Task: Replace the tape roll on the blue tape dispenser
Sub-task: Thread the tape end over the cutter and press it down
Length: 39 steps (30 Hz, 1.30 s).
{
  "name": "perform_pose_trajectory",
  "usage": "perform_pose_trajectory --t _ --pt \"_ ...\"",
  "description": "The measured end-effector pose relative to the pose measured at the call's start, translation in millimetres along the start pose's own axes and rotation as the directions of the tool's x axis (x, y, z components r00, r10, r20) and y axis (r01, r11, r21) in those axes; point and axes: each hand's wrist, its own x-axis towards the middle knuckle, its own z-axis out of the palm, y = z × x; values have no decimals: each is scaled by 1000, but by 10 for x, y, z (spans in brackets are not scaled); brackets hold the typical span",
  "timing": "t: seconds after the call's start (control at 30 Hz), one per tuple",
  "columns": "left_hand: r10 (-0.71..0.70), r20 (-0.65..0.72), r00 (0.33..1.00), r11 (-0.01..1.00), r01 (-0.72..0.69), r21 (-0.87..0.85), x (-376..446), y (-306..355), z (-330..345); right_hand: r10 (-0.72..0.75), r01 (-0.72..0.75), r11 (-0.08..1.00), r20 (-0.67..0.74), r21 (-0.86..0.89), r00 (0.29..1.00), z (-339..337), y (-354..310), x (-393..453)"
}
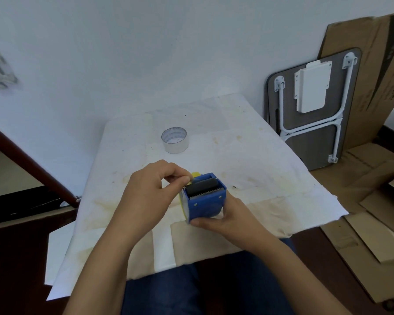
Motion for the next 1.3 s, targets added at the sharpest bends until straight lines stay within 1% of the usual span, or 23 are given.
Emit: perform_pose_trajectory --t 0.17,0.27,0.4,0.47,0.57,0.7,0.77,0.87,0.93,1.0,1.07,1.13,1.2,1.3 --pt "-6 -9 1000 999 6 -39 -6 1 50 -46 43 992 -20 -120 999 -10 -11 32" --pt "-35 -47 998 994 30 -104 0 -11 74 -30 28 996 -27 -91 999 -26 -6 22" --pt "-163 -109 981 951 127 -282 14 -39 78 44 -45 997 -22 -61 999 -109 6 27" --pt "-193 -102 976 935 152 -321 18 -58 79 65 -65 996 -12 -55 998 -119 13 30" --pt "-191 -63 980 926 158 -342 39 -75 77 64 -63 996 3 -63 998 -96 5 32" --pt "-172 -26 985 942 157 -298 82 -57 51 81 -81 995 6 -55 997 -97 -16 25" --pt "-153 14 988 952 151 -267 95 -49 36 84 -83 995 7 -55 996 -104 -20 17" --pt "-137 95 986 973 152 -176 131 -37 7 84 -82 995 20 -64 996 -100 -22 11" --pt "-138 125 982 980 154 -123 157 -19 -24 80 -79 995 20 -61 997 -88 -15 7" --pt "-134 145 980 983 150 -106 173 -10 -49 75 -74 995 19 -61 997 -72 -8 1" --pt "-110 112 988 986 122 -110 171 -8 -50 68 -67 996 20 -65 997 -61 -7 1" --pt "-76 18 997 990 78 -116 169 1 -26 64 -62 996 23 -65 998 -65 -9 3" --pt "-59 -48 997 989 52 -138 149 20 12 59 -56 996 38 -74 998 -76 -15 1" --pt "-72 -80 994 979 55 -196 121 11 59 54 -48 994 60 -94 997 -86 -20 -8"
